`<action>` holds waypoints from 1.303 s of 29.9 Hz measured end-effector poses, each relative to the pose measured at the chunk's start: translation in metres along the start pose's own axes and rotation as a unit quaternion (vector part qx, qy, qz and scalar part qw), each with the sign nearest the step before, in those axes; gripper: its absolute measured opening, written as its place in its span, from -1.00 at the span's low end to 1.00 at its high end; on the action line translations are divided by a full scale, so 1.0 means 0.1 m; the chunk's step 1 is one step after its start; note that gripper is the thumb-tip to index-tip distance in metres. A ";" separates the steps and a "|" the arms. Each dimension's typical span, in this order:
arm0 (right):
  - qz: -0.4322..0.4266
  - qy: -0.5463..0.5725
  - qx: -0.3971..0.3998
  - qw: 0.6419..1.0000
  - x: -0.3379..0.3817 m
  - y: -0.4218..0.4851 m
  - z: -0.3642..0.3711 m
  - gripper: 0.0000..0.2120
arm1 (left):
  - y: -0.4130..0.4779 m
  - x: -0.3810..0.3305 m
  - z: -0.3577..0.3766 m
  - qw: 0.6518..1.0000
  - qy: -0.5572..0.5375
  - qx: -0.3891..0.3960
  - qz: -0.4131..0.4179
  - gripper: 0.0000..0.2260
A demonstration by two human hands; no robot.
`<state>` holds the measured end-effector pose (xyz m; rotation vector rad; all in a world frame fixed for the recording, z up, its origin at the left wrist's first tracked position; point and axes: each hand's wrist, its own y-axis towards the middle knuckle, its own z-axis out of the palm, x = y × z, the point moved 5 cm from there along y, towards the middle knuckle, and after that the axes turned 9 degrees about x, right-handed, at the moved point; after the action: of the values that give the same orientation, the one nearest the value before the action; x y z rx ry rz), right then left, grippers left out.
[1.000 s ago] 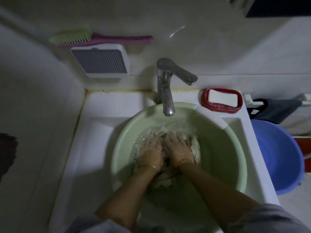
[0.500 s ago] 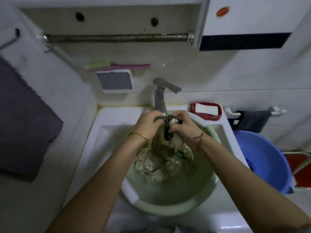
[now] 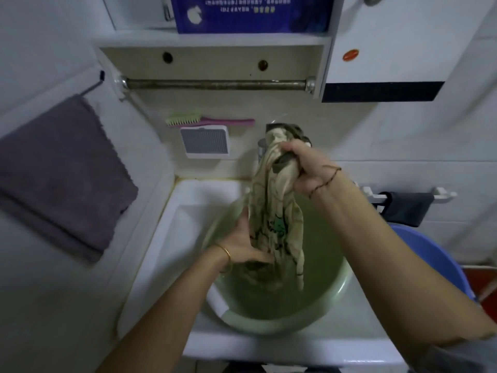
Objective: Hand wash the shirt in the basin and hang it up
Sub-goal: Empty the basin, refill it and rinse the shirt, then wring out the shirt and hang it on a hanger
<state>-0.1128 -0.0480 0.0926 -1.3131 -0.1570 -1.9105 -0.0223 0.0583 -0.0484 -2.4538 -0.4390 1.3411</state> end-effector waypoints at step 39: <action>0.295 0.285 0.052 0.910 -1.39 -0.29 -0.55 0.09 | -0.04 -1.67 -0.45 0.656 0.712 -0.199 0.151 -0.70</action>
<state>-0.1521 0.0185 -0.0388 -0.5828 0.3909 -1.6350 -0.0710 -0.0114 0.1026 -3.0406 0.1464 -0.9918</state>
